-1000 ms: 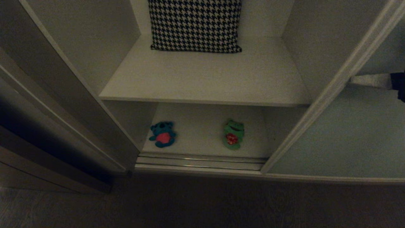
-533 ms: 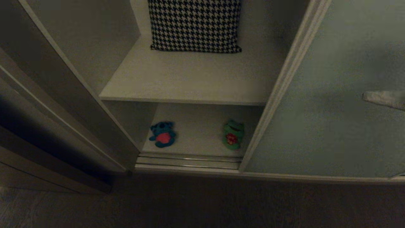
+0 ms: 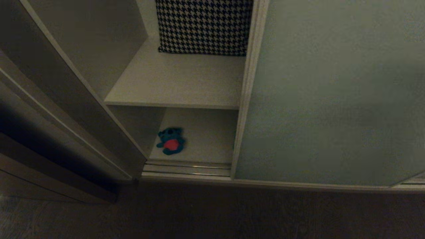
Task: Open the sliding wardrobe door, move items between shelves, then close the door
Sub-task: Close the door
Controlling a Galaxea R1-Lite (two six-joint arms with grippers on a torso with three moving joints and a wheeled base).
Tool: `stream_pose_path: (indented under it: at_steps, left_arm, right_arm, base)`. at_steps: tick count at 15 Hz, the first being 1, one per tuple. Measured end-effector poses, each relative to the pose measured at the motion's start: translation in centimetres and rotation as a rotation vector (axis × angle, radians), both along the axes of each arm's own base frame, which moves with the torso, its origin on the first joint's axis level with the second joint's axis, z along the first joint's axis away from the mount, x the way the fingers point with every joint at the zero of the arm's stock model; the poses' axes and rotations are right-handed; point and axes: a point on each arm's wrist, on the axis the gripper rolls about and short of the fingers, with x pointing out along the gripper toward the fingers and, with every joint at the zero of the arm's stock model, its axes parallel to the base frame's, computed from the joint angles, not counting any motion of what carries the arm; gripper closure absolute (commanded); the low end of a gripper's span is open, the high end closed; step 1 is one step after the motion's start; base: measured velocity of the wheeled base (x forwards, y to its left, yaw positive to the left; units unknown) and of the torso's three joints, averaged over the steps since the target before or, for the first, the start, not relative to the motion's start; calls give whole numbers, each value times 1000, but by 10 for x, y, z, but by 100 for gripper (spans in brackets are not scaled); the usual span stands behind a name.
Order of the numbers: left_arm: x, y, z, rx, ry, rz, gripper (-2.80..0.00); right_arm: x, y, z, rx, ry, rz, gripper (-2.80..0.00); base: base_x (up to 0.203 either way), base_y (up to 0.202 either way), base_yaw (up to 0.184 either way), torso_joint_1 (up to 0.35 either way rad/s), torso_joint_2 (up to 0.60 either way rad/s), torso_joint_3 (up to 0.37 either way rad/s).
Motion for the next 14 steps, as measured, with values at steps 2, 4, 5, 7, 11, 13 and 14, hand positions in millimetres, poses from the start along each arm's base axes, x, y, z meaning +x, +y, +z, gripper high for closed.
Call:
stream_pose_path:
  at_steps: [2,4,5,7,11,13,14]
  left_arm:
    - [0,0,0,0,1,0,0]
    - [0,0,0,0,0,0,0]
    - [0,0,0,0,0,0,0]
    - [0,0,0,0,1,0,0]
    - [0,0,0,0,0,0,0]
    - [0,0,0,0,0,0,0]
    - [0,0,0,0,1,0,0]
  right_arm:
    - [-8,-11,-8,13,30,-138,0]
    - [-15,-21,-19,21,58,-288,0]
    - [-18,-27,-25,25,71,-371,0]
    - [-24,-39,-33,21,91,-557,0]
    - [-30,-72,-38,4,131,-884,0]
    - [-32,-94,-36,-3,124,-1011,0]
    - [-32,-107,-33,-11,109,-1065,0]
  base:
    - [0,0,0,0,0,0]
    - [0,0,0,0,0,0]
    - [0,0,0,0,0,0]
    - [0,0,0,0,0,0]
    - [0,0,0,0,0,0]
    - [0,0,0,0,0,0]
    - [0,0,0,0,0,0]
